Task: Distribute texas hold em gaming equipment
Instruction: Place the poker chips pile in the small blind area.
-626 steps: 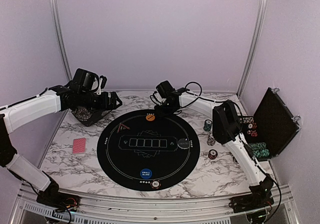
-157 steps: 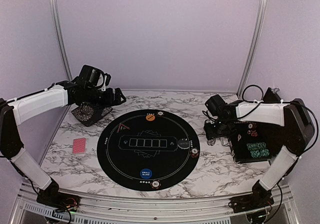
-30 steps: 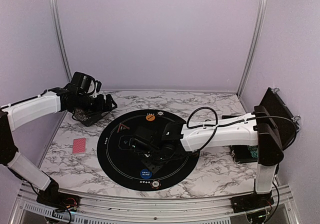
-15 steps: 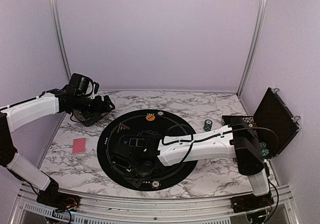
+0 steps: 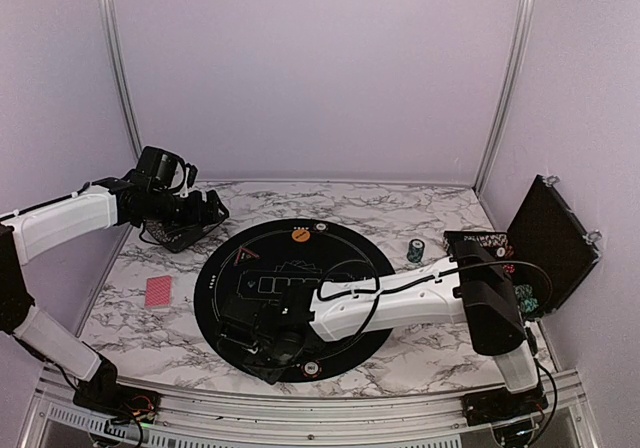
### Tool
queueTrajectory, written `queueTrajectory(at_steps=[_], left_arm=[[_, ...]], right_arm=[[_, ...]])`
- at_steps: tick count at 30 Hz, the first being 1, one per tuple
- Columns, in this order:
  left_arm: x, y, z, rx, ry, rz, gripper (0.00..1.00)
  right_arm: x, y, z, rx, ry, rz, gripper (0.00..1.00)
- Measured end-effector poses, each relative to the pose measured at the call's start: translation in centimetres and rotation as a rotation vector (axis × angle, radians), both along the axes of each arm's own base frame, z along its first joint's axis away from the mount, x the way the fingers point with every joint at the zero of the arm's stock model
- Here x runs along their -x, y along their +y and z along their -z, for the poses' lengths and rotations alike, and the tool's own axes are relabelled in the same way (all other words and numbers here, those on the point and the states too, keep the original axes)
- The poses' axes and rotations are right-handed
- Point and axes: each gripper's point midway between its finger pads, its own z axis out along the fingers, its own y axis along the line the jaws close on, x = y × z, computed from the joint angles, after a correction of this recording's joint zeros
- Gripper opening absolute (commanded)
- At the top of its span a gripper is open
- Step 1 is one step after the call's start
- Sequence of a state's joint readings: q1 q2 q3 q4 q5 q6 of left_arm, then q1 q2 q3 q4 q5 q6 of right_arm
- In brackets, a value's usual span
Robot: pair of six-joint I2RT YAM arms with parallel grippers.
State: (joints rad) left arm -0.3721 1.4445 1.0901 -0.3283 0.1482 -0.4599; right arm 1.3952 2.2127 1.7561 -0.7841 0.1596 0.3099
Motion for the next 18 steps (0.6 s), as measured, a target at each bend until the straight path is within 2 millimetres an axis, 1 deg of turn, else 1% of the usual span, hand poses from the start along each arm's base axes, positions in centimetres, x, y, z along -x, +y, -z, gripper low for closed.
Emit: queueTrajectory(at_steps=[7,14,18], left_arm=[[0.0,0.0,0.0,0.000,0.001,0.001,0.99],[0.2,0.0,0.4,-0.002,0.008,0.001,0.99],[0.2,0.0,0.4,-0.002,0.008,0.001,0.99]], right_arm=[[0.8,0.3,0.2,-0.010,0.013,-0.011,0.33],[1.0,-0.4,1.4,0.014,0.018,-0.004,0.35],[1.0,-0.4,1.5,0.011,0.017,0.000,0.38]])
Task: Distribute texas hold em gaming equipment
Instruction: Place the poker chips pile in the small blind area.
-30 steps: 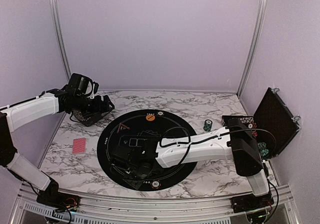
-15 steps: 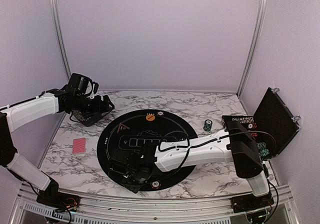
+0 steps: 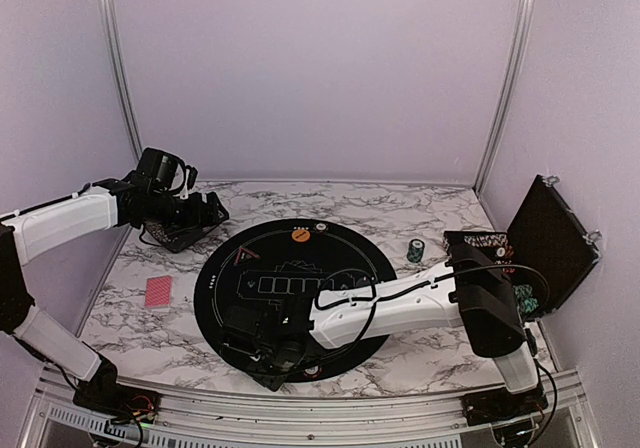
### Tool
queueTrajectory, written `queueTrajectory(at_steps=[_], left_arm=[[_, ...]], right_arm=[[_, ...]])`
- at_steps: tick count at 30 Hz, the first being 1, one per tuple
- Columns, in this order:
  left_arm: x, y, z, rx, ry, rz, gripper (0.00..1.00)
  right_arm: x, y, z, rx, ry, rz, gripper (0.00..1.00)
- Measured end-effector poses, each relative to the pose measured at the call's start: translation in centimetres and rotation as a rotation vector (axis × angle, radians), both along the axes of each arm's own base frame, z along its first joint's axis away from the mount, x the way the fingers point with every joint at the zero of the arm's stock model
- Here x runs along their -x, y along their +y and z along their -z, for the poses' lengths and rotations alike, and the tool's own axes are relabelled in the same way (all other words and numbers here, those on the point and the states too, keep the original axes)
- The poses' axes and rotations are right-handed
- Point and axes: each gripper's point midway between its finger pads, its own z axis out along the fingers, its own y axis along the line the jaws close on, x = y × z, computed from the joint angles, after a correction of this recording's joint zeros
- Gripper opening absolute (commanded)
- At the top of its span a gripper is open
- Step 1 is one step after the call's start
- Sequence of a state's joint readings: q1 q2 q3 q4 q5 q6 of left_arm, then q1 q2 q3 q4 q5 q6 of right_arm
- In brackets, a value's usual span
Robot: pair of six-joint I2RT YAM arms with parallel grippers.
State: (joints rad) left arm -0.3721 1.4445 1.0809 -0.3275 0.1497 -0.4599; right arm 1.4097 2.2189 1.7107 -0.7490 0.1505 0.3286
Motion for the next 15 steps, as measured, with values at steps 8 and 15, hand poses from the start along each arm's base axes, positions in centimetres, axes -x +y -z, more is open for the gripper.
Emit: queueTrajectory(at_steps=[8,15], left_arm=[[0.09,-0.10,0.05,0.004,0.003,0.005,0.99],[0.09,-0.12,0.06,0.005,0.004,0.006,0.99]], right_arm=[[-0.02,0.01,0.05,-0.003,0.001,0.009,0.46],[-0.14,0.13,0.01,-0.009,-0.006,0.013,0.48]])
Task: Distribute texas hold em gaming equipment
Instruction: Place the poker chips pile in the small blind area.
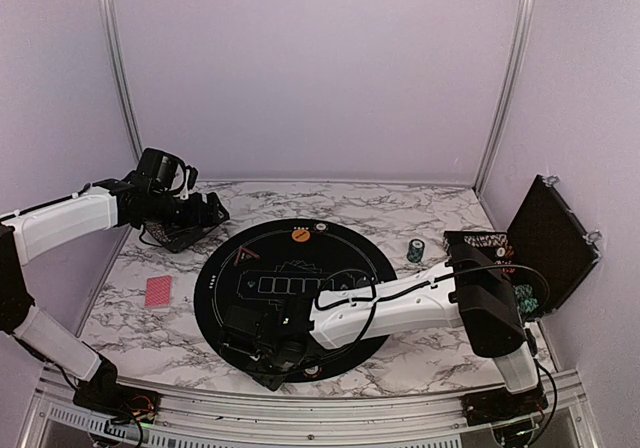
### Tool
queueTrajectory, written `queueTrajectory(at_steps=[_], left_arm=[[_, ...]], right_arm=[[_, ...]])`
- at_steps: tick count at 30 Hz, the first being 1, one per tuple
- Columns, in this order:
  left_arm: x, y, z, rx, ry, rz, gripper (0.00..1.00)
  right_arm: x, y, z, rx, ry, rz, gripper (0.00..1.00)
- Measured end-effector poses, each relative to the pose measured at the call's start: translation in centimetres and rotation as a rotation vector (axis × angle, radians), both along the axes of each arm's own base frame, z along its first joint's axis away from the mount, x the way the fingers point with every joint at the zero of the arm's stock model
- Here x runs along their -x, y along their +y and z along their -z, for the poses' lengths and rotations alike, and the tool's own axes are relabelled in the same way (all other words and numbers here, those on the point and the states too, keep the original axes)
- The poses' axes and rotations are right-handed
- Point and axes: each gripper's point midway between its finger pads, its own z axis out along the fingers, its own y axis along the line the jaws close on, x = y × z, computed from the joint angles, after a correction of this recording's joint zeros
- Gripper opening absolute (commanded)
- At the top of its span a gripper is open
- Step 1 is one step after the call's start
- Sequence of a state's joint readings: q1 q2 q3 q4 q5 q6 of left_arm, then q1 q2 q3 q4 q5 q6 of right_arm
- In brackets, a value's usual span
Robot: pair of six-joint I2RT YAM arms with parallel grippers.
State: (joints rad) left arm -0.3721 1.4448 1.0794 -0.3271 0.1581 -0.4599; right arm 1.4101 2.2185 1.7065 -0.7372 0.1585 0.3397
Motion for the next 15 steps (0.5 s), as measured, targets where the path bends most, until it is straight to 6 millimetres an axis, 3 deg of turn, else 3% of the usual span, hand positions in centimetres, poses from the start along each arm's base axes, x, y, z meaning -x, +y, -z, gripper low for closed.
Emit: queueTrajectory(at_steps=[15], left_arm=[[0.00,0.01,0.00,-0.001,0.000,0.000,0.99]], right_arm=[[-0.21,0.06,-0.16,-0.001,-0.012,0.001,0.62]])
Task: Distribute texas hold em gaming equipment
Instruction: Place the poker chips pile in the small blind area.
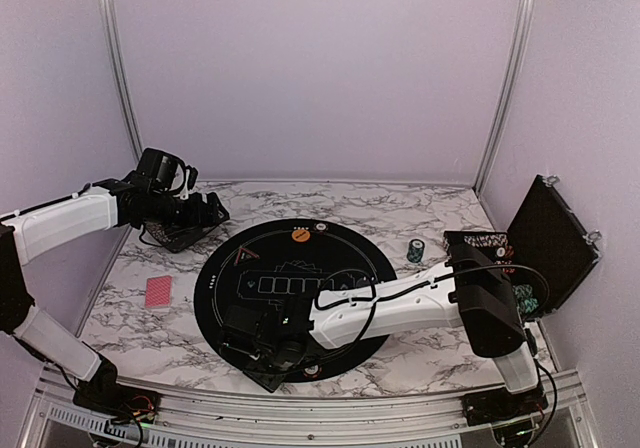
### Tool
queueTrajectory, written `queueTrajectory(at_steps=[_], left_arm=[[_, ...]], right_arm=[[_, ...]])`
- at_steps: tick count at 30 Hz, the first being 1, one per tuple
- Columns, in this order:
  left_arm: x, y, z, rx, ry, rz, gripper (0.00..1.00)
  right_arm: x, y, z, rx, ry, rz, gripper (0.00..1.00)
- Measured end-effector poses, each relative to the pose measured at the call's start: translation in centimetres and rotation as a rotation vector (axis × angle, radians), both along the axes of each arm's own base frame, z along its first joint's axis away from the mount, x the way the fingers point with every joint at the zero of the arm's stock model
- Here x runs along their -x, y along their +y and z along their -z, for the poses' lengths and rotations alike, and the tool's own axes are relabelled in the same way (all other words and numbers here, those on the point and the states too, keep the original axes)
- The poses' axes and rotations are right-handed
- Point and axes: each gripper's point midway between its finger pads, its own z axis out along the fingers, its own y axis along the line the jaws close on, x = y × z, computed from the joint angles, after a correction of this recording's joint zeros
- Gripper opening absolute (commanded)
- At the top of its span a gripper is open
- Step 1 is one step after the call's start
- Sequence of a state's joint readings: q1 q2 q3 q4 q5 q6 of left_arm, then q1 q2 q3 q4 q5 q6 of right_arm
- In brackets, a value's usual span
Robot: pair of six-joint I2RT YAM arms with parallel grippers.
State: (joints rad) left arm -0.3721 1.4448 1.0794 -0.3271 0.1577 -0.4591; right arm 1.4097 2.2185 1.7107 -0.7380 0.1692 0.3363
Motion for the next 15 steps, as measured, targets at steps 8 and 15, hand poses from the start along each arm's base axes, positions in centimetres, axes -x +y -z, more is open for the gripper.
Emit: queueTrajectory(at_steps=[8,15], left_arm=[[-0.1,0.3,0.0,-0.002,-0.001,-0.005,0.99],[-0.3,0.6,0.0,-0.002,-0.001,-0.014,0.99]], right_arm=[[-0.3,0.1,-0.3,-0.005,-0.002,0.004,0.65],[-1.1,0.0,-1.5,-0.023,-0.008,0.013,0.66]])
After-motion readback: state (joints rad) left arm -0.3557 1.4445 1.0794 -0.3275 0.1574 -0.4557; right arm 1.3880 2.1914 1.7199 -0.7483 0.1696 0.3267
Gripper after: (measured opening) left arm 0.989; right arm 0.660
